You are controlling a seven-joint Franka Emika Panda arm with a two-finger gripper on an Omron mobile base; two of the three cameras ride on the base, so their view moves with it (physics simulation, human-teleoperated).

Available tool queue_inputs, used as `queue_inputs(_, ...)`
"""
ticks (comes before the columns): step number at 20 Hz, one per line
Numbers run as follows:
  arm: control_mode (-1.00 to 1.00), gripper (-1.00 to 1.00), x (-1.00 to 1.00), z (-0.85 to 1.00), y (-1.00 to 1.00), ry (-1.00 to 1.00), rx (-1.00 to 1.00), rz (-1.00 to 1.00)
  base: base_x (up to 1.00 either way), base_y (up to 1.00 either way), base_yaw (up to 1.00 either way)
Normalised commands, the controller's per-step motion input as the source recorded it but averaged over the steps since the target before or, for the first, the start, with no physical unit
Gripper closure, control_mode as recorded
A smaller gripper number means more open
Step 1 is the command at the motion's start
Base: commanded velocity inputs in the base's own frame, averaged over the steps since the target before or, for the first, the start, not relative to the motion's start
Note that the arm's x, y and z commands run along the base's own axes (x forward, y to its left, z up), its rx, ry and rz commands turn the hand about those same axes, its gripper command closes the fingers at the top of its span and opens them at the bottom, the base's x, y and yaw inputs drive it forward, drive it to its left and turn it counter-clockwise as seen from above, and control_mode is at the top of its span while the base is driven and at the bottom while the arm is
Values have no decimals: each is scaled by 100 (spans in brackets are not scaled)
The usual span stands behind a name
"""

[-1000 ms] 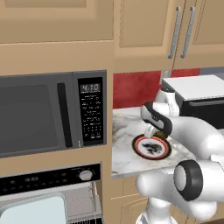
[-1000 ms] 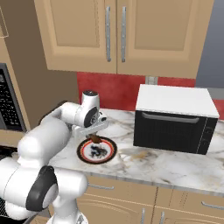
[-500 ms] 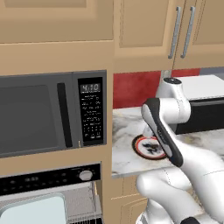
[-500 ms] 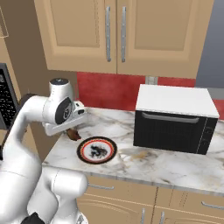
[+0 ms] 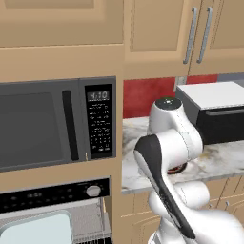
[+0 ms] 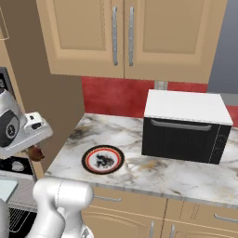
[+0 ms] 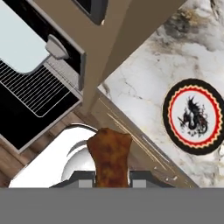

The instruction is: Place the chicken drumstick on the bottom rack of the oven.

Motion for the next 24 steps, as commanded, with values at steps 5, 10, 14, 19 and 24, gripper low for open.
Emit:
queue_inputs(5,-100,100,-84,-27,94,-1,0,8,0,0,0)
queue_inputs(10,-100,100,-37,-22,51,-6,-1,4,0,0,0)
queue_inputs(14,-100,100,-20,-25,100,-9,-17,9,0,0,0)
queue_inputs(19,-100,100,-4,-41,100,-3,-12,4,0,0,0)
queue_inputs(24,-100,100,0,-53,100,-1,-5,0,0,0,0)
